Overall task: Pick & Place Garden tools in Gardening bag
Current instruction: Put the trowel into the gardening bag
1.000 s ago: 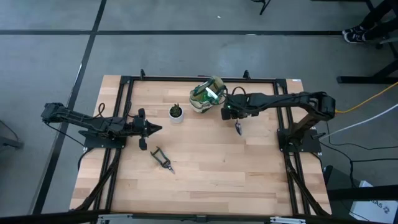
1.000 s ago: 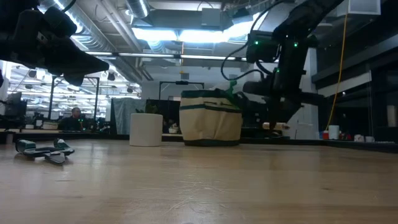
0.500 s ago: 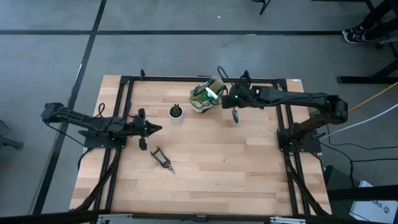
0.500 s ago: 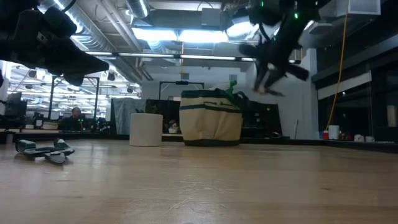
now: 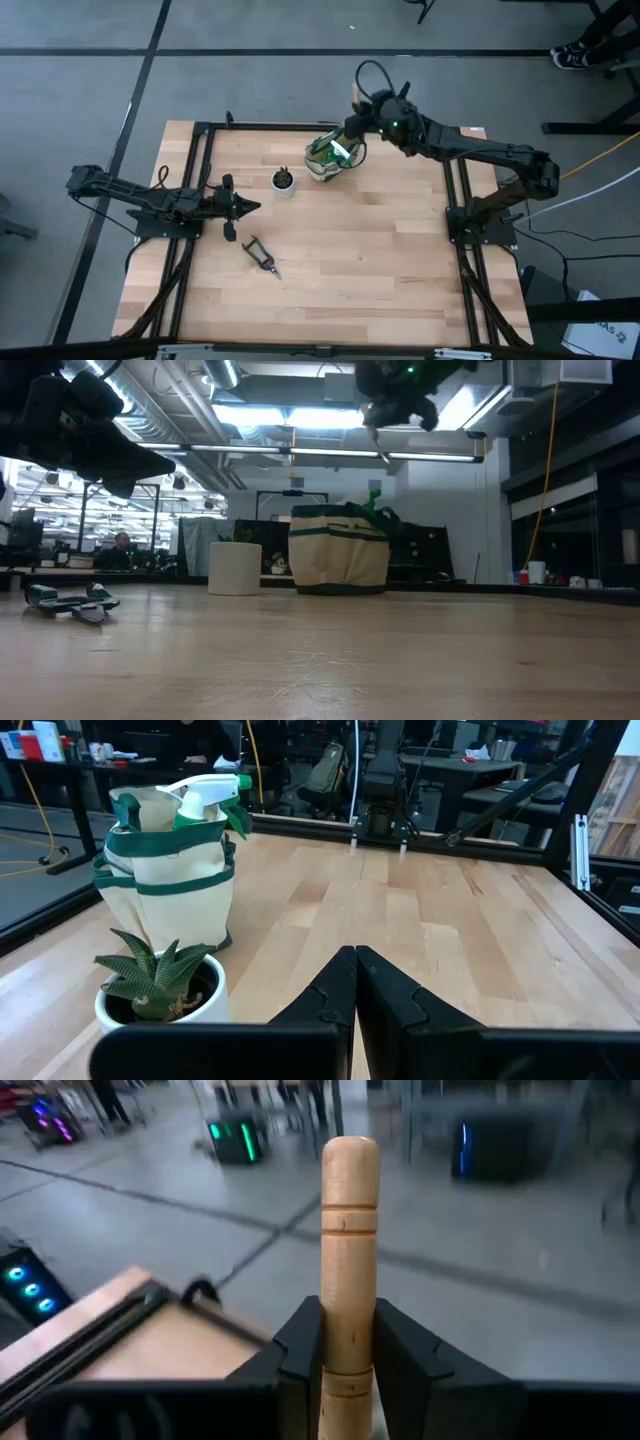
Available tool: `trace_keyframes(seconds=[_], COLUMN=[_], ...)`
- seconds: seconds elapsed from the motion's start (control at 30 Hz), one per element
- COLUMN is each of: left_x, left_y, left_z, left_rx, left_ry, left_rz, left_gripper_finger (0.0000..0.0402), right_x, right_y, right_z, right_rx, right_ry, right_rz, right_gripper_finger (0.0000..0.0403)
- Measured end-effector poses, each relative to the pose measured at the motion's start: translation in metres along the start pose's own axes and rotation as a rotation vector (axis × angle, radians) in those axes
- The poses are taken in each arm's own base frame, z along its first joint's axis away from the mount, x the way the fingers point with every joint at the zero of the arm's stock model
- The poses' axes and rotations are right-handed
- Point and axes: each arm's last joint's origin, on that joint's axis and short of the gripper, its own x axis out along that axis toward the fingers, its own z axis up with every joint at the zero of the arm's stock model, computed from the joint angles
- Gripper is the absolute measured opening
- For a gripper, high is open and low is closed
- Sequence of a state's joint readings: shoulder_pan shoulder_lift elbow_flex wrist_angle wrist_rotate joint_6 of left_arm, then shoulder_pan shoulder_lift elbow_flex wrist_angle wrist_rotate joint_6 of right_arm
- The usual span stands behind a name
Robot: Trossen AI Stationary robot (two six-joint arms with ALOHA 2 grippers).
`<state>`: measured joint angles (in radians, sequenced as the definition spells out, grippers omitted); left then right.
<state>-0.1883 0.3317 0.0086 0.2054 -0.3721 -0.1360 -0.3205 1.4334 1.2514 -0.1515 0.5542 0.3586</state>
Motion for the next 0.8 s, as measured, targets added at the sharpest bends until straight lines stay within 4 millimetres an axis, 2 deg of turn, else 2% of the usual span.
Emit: trace_keyframes(seconds=[0.2,0.5,0.67,0.8], left_x=[0.000,0.000,0.000,0.000], left_y=[0.000,0.000,0.000,0.000], left_z=[0.000,0.000,0.000,0.000], left_rx=[0.000,0.000,0.000,0.000], left_ry=[0.000,0.000,0.000,0.000], left_rz=[0.000,0.000,0.000,0.000], left_gripper_finger=[0.0004,0.0004,0.0004,0.0004], right_x=[0.024,0.060,0.066,0.066], right_y=[0.011,0.027,0.042,0.053], right_z=[0.004,-0.024,-0.038,-0.050], right_rx=[-0.097,-0.061,-0.072,-0.166], right_ry=[-0.160,-0.150,-0.134,-0.112], right_rz=[0.045,0.122,0.261,0.295], right_gripper_finger=[0.0067,0.0067,0.0067,0.0067])
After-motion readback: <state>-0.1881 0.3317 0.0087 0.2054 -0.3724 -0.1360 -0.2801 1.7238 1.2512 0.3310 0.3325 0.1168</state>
